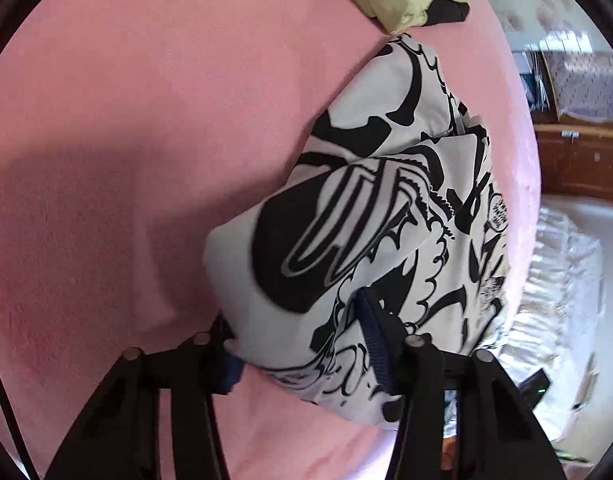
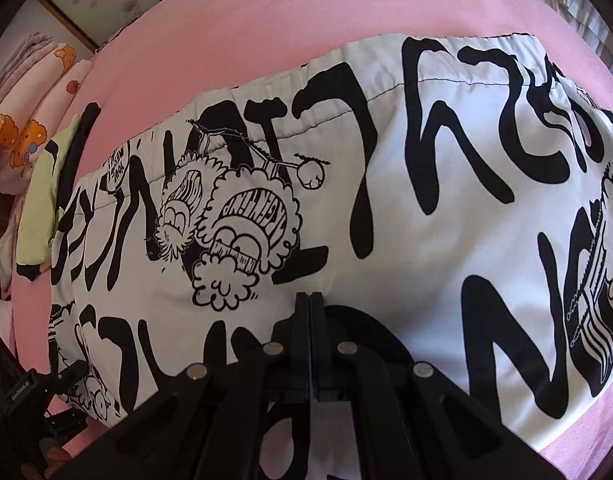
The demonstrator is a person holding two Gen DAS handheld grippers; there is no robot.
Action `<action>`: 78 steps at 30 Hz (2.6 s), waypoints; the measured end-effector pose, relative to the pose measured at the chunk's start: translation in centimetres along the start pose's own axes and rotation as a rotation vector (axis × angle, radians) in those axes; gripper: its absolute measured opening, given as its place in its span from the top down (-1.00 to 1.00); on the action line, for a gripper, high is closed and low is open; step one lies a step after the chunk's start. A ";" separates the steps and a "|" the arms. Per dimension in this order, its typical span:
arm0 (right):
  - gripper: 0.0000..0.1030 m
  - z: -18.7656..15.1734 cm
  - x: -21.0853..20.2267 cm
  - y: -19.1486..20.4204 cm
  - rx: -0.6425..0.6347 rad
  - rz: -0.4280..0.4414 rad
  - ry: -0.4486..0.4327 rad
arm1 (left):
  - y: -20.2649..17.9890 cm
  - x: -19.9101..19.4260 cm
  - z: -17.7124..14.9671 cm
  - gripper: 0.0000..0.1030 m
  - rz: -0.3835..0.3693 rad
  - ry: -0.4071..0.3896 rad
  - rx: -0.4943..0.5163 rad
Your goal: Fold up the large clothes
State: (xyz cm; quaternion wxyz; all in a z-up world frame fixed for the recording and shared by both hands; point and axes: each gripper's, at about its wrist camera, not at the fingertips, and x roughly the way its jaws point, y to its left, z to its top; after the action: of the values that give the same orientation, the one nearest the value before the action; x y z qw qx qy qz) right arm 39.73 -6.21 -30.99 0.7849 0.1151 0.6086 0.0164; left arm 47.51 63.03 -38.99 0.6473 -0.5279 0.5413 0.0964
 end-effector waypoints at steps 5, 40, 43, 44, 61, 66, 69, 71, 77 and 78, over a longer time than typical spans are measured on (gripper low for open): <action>1.00 -0.1 -0.1 0.3 -0.031 -0.006 -0.003 | 1.2 0.5 -1.3 0.22 -0.070 0.054 -0.057; 1.00 -3.1 -0.4 -2.2 0.060 0.069 0.050 | -8.5 -3.4 -5.1 0.83 -0.155 -0.217 0.276; 1.00 -3.3 -0.5 -2.5 0.034 0.080 0.042 | -11.3 -5.0 -6.8 0.84 -0.198 -0.273 0.406; 1.00 -3.4 -0.6 -2.7 0.033 0.090 0.041 | -12.1 -5.3 -7.3 0.85 -0.197 -0.289 0.444; 1.00 -3.6 -1.0 -9.1 0.024 0.378 0.111 | -26.9 -3.7 -20.5 0.84 -0.245 -0.365 0.888; 1.00 -3.7 -0.8 -12.8 0.093 0.547 0.141 | -30.0 -0.3 -24.0 0.84 -0.196 -0.321 0.980; 1.00 -3.9 -0.5 -15.2 0.152 0.649 0.173 | -33.0 3.0 -26.5 0.84 -0.134 -0.308 1.073; 1.00 -4.2 -0.5 -17.0 0.197 0.712 0.196 | -34.2 4.4 -27.5 0.83 -0.104 -0.279 1.109; 1.00 -5.9 -2.6 -25.4 0.349 0.774 0.221 | -36.2 8.6 -30.6 0.81 0.044 -0.196 1.174; 1.00 -6.3 -3.3 -27.3 0.380 0.779 0.220 | -36.2 9.7 -31.0 0.81 0.079 -0.183 1.186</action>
State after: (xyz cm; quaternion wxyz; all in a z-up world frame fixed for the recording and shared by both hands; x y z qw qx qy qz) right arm 29.67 -32.31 -34.80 0.6157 0.4752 0.5921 0.2109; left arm 57.97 18.89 -21.37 0.8713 -0.0457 0.4641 -0.1529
